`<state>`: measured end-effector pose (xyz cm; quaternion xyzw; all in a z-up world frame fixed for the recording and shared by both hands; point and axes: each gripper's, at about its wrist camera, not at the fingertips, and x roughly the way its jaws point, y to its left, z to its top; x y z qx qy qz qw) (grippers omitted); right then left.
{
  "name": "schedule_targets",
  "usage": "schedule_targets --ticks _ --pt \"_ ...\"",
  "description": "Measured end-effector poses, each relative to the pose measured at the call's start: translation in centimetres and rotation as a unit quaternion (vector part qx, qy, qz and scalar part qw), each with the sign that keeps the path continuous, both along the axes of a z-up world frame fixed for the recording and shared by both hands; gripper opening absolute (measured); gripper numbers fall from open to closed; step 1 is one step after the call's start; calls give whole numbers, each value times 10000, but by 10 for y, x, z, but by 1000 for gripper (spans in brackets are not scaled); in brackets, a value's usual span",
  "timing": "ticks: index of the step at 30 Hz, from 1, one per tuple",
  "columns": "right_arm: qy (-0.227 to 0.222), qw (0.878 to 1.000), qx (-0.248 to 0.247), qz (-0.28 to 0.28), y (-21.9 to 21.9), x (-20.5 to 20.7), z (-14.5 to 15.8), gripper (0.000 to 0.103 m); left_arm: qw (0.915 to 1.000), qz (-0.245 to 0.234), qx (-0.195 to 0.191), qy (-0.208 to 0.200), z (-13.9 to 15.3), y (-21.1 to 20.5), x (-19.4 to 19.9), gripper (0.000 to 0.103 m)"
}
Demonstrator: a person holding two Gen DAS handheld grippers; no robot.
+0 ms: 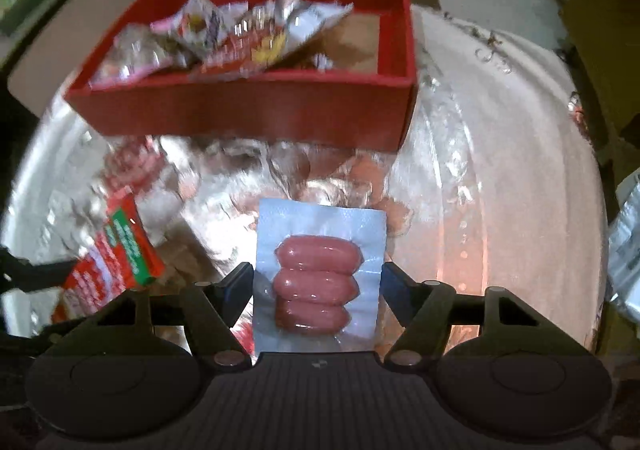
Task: Organize snacks
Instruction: 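Lift both held snacks and carry them over the red box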
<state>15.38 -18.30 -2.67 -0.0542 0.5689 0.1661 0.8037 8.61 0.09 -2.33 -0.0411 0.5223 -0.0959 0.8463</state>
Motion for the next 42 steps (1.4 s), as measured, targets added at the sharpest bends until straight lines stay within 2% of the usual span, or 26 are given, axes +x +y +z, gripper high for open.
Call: schedule_targets --ticks 21,42 --pt "-739 9931 898 -165 -2 7 65 75 9967 260 21 -768 42 6 13 49" --pt "-1062 9870 1188 -212 2 24 90 75 9898 534 106 -1313 69 5 44 49"
